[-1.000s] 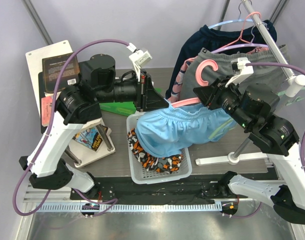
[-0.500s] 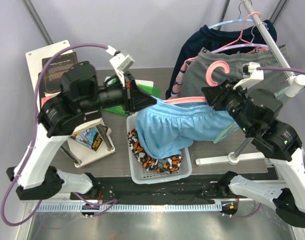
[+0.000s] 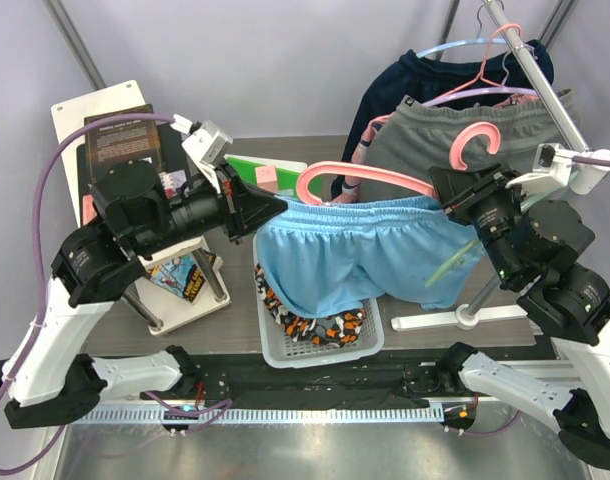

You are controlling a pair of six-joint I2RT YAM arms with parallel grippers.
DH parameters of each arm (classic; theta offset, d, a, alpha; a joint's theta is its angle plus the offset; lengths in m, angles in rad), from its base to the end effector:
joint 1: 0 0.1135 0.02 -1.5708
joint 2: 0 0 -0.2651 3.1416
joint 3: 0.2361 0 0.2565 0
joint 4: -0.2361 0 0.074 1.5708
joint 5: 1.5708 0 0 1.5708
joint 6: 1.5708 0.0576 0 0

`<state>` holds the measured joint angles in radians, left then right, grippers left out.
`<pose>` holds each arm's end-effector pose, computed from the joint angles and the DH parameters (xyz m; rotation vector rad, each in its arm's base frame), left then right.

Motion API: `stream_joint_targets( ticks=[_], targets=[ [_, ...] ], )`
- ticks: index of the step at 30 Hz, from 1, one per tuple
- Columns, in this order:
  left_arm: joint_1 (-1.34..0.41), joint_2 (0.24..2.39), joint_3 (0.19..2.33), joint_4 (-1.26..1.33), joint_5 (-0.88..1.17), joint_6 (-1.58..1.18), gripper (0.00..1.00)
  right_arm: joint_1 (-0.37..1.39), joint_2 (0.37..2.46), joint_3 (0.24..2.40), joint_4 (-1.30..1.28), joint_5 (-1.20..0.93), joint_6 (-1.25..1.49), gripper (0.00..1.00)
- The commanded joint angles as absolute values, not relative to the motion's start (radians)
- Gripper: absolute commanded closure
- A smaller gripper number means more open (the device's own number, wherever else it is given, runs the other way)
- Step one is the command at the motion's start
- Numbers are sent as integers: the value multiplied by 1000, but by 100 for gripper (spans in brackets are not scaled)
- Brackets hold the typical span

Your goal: Remove the shorts from the hanger

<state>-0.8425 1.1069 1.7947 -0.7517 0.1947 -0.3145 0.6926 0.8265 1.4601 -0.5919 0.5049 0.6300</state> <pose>0.1156 -0.1464 0.5469 0.6051 1.6304 -1.0299 0.1180 0.0617 0.5097 0.3606 1.5301 0.6630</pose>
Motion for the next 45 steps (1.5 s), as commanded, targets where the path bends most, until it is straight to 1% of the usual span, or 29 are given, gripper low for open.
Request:
stream_joint_targets(
  ticks=[1, 4, 5, 11, 14, 16, 19, 22, 28, 33, 40, 45],
  targets=[
    [-838, 1055, 1741, -609, 150, -350, 100, 686, 790, 1459, -476, 594, 739, 99],
    [-838, 1063, 1694, -534, 182, -400, 100, 684, 816, 1476, -446, 523, 773, 99],
    [-838, 1069, 1687, -516, 202, -409, 100, 684, 825, 1477, -433, 453, 793, 99],
    [-838, 1144, 1661, -399, 294, -497, 100, 684, 876, 1456, -255, 205, 825, 99],
    [-838, 1175, 1640, -354, 342, -551, 100, 686, 891, 1454, -146, 125, 834, 99],
    [-838, 1178, 1631, -324, 348, -571, 100, 686, 897, 1471, -124, 104, 836, 99],
    [-838, 1184, 1655, -345, 334, -534, 100, 686, 891, 1502, -133, 127, 818, 99],
    [-838, 1201, 1759, -419, 310, -474, 100, 684, 862, 1520, -170, 191, 786, 99],
    [-838, 1189, 1894, -377, 198, -333, 100, 686, 828, 1554, -241, 270, 724, 99],
    [-838, 1264, 2123, -475, 161, -217, 100, 684, 815, 1557, -268, 290, 715, 99],
    [-838, 1312, 2311, -486, 140, -179, 100, 686, 808, 1559, -285, 308, 703, 99],
    [-838, 1310, 2329, -423, 155, -216, 100, 686, 822, 1563, -293, 304, 700, 99]
  ],
)
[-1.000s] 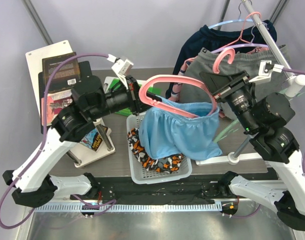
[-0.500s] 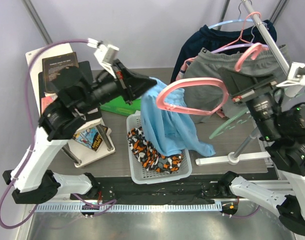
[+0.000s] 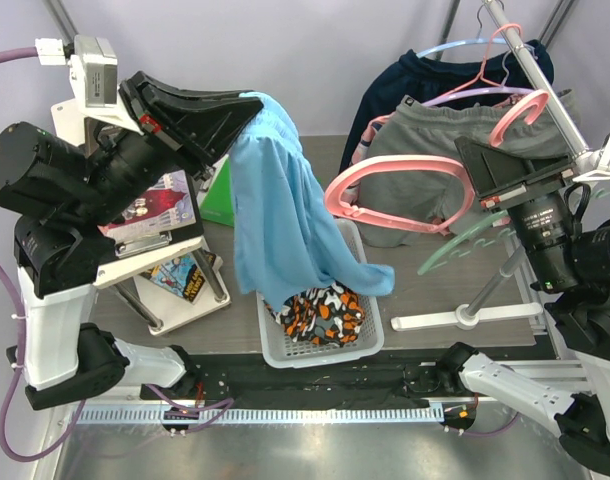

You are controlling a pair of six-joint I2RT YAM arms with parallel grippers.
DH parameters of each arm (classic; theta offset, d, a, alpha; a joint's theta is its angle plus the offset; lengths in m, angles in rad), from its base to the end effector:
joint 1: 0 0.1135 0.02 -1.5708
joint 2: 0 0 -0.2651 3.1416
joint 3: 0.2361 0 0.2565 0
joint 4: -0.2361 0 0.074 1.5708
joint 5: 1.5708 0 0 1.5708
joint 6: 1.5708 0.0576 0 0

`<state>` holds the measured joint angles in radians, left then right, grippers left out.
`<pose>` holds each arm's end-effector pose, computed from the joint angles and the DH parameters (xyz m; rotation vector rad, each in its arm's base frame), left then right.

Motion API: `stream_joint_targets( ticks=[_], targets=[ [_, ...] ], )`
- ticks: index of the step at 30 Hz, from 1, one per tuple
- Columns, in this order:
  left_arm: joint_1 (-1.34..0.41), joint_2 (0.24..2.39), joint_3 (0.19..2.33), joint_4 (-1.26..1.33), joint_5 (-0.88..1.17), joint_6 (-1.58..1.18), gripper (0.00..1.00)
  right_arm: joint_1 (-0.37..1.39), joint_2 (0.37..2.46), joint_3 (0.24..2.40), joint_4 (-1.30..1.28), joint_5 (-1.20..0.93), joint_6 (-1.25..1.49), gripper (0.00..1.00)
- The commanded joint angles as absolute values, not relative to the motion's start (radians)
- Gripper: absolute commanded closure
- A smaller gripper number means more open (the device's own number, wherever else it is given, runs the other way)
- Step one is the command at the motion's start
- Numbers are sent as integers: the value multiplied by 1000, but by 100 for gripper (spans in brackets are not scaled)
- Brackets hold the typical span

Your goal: Remove the shorts from the hanger

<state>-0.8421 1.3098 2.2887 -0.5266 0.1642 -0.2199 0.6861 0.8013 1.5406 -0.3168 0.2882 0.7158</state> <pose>0.0986 -0.1246 0.6672 0.5067 1.0712 -1.0340 0.0856 0.0490 0.5693 0.2880 1.2000 1.0671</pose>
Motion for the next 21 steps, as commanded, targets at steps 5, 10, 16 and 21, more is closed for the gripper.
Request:
stream_joint_targets(
  ticks=[5, 10, 16, 21],
  targets=[
    [-838, 1312, 2341, -426, 158, -229, 100, 686, 845, 1581, -295, 290, 692, 99],
    [-838, 1316, 2341, -413, 179, -255, 100, 684, 851, 1585, -295, 285, 689, 99],
    [-838, 1350, 2508, -449, 140, -166, 100, 684, 841, 1583, -302, 287, 681, 99],
    [-838, 1315, 2395, -430, 120, -170, 100, 686, 839, 1578, -304, 293, 677, 99]
  ],
)
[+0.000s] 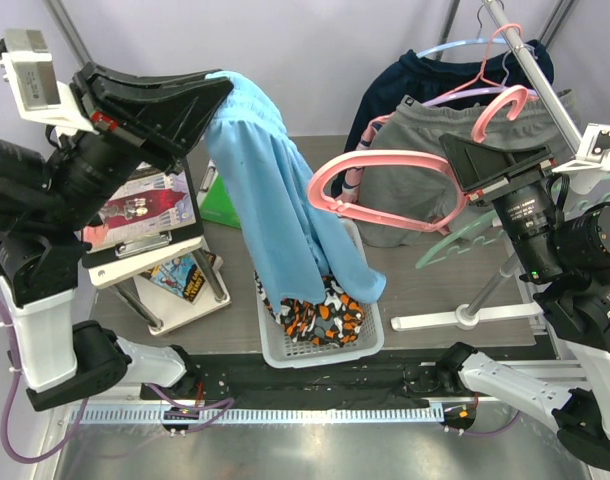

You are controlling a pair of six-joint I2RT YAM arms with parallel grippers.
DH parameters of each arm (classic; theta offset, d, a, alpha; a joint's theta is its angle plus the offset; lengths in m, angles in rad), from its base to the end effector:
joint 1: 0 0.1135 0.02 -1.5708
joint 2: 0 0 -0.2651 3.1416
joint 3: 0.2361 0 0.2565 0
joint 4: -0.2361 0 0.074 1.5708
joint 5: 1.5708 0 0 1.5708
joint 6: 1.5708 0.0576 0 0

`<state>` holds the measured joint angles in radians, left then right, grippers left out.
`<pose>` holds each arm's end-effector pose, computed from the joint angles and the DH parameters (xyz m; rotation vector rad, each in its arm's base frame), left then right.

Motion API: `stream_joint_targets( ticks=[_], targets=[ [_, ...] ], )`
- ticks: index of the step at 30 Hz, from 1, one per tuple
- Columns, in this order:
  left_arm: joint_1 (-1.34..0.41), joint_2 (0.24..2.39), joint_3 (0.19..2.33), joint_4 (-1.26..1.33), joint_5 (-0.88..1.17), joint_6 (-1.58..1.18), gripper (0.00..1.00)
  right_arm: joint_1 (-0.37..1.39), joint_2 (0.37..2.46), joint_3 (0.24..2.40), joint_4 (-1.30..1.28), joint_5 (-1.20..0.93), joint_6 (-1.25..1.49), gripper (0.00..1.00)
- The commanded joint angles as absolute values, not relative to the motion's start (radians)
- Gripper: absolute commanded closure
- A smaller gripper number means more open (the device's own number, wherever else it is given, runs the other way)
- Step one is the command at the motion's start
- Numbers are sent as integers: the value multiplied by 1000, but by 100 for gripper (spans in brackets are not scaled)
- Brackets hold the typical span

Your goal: Remove the shorts from the hanger

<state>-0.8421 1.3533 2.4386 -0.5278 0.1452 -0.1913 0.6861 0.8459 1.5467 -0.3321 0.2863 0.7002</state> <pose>0.0852 -0.1080 0.6902 0.4711 0.9612 -1.0119 0.1006 0.0614 0.5652 0.2731 1.2549 1.0319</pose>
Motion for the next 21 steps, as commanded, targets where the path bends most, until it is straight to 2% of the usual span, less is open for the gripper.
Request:
stream_joint_targets(
  ticks=[1, 6, 11, 21],
  targets=[
    [-838, 1313, 2378, -422, 127, -176, 100, 686, 838, 1578, -307, 291, 675, 99],
    [-838, 1334, 2326, -394, 167, -215, 100, 684, 836, 1575, -311, 299, 664, 99],
    [-838, 1423, 2373, -371, 225, -253, 100, 684, 833, 1571, -313, 296, 666, 99],
    [-838, 1423, 2166, -294, 304, -370, 100, 686, 784, 1562, -339, 337, 658, 99]
  ],
)
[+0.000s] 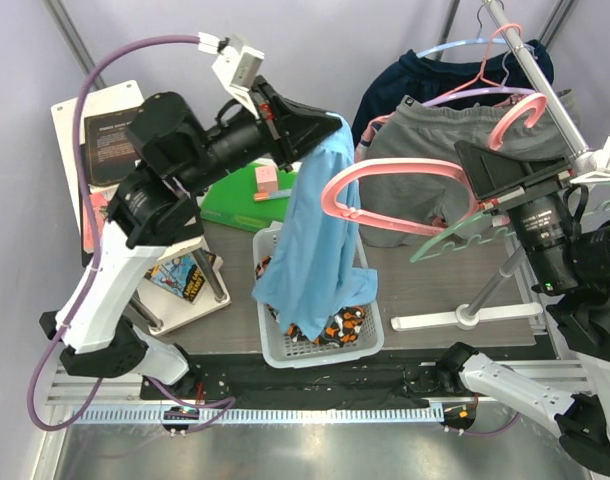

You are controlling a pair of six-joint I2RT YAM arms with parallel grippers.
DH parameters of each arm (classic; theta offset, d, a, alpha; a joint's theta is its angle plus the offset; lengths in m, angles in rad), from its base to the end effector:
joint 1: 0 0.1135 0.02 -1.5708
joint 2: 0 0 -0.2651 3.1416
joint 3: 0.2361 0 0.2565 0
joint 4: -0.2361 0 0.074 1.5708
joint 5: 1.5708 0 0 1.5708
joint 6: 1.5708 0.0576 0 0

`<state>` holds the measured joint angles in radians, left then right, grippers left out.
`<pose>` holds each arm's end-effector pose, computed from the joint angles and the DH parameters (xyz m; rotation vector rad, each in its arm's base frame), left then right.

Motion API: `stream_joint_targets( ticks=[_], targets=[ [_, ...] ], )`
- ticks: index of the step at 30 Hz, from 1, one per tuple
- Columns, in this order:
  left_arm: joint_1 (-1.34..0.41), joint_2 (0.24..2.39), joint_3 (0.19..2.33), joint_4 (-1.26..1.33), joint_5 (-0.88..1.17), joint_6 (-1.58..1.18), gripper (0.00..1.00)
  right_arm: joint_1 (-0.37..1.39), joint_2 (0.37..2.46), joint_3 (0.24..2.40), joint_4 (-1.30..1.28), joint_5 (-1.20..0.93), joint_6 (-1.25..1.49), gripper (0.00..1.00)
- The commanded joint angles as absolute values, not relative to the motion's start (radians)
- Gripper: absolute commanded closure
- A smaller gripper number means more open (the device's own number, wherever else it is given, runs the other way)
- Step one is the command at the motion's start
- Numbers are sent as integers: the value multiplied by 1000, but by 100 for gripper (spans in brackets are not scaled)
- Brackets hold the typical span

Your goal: Remove the shorts from the hanger

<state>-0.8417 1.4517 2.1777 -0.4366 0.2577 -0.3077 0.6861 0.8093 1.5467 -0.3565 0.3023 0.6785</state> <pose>0.1619 -0.2033 0.6242 0.5868 1.2495 -1.1394 0.0891 0.0508 0.5654 0.2743 1.2407 1.0086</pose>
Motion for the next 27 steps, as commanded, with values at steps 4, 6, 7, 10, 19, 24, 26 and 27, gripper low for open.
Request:
stream_joint_targets(
  ticks=[4, 6, 7, 10, 19, 24, 26, 27],
  targets=[
    [-838, 1440, 2178, -304, 322, -380, 100, 686, 779, 1563, -350, 339, 658, 99],
    [-838, 1433, 2158, -319, 298, -379, 100, 686, 781, 1563, -348, 336, 658, 99],
    [-838, 1415, 2140, -322, 287, -376, 100, 686, 781, 1563, -348, 334, 658, 99],
    [-838, 1353, 2030, -331, 255, -374, 100, 684, 782, 1562, -348, 328, 660, 99],
    [-838, 1209, 1715, -478, 147, -445, 100, 686, 782, 1548, -348, 322, 669, 99],
    [-838, 1212, 1628, -603, 158, -485, 100, 684, 790, 1551, -348, 318, 669, 99],
    [-838, 1218, 1594, -659, 141, -491, 100, 684, 790, 1549, -348, 321, 670, 99],
    [-838, 1233, 1586, -676, 141, -486, 100, 686, 788, 1548, -347, 319, 673, 99]
  ],
)
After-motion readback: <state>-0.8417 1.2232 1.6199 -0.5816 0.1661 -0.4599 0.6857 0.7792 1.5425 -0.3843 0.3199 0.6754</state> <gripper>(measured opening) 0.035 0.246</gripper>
